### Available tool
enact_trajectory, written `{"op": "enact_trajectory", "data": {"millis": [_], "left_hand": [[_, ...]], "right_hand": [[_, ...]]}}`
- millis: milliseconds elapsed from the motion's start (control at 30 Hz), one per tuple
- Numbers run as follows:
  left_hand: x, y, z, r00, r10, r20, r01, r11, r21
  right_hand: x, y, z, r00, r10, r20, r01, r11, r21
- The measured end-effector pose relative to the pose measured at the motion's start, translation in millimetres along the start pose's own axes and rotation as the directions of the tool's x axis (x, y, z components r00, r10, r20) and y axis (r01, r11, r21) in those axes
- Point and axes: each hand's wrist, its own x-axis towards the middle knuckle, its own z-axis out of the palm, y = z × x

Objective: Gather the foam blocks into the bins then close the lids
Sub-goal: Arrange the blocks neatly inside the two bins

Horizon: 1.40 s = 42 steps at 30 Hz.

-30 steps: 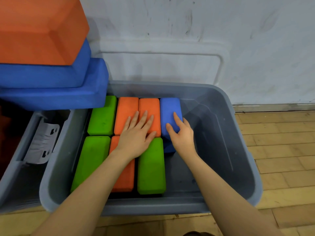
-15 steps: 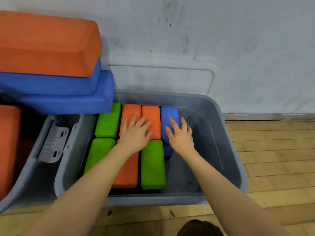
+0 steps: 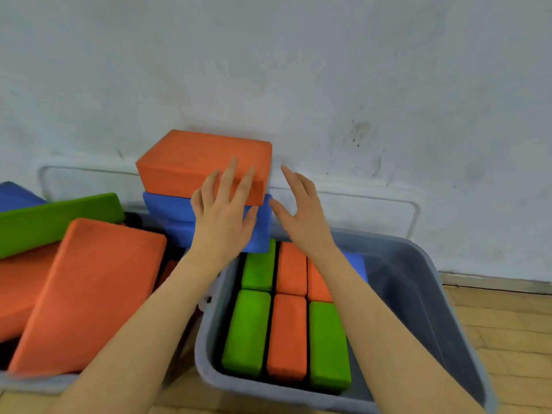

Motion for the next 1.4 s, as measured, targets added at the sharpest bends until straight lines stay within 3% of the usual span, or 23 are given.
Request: {"op": "enact_trajectory", "data": {"millis": [167, 300, 533, 700, 867, 967, 1033, 1100, 1233, 1400], "left_hand": [[17, -55, 3, 0.993, -0.022, 0.115, 0.004, 0.988, 0.156], [22, -71, 4, 0.979, -0.065, 0.191, 0.038, 0.989, 0.141], [27, -77, -7, 0.995, 0.09, 0.047, -0.097, 0.977, 0.192], [25, -78, -23, 0.973, 0.227, 0.04, -0.23, 0.955, 0.185], [19, -85, -33, 0.969, 0.243, -0.038, -0.24, 0.968, 0.072], [18, -90, -37, 0.98, 0.178, -0.091, -0.18, 0.984, -0.008], [19, -95, -40, 0.984, 0.136, -0.115, -0.142, 0.989, -0.04], [22, -101, -42, 0.984, 0.141, -0.112, -0.143, 0.99, -0.017], [23, -108, -38, 0.981, 0.187, -0.044, -0.184, 0.98, 0.071], [14, -108, -25, 0.984, 0.179, -0.024, -0.174, 0.975, 0.134]], "right_hand": [[31, -12, 33, 0.99, -0.025, 0.139, 0.024, 1.0, 0.012], [40, -9, 56, 0.997, -0.016, 0.082, 0.005, 0.992, 0.129], [20, -25, 46, 0.989, -0.145, -0.024, 0.146, 0.989, 0.029], [5, -43, 34, 0.959, -0.282, -0.035, 0.283, 0.957, 0.055], [3, -59, 34, 0.992, -0.092, -0.092, 0.117, 0.938, 0.326], [5, -61, 40, 0.983, -0.155, -0.103, 0.178, 0.941, 0.286], [1, -54, 47, 0.996, -0.066, -0.059, 0.082, 0.939, 0.335], [-2, -35, 54, 1.0, 0.008, -0.012, -0.004, 0.959, 0.285], [2, 4, 74, 0.988, 0.132, 0.077, -0.133, 0.991, 0.008], [17, 17, 104, 0.978, 0.184, 0.094, -0.184, 0.983, -0.006]]}}
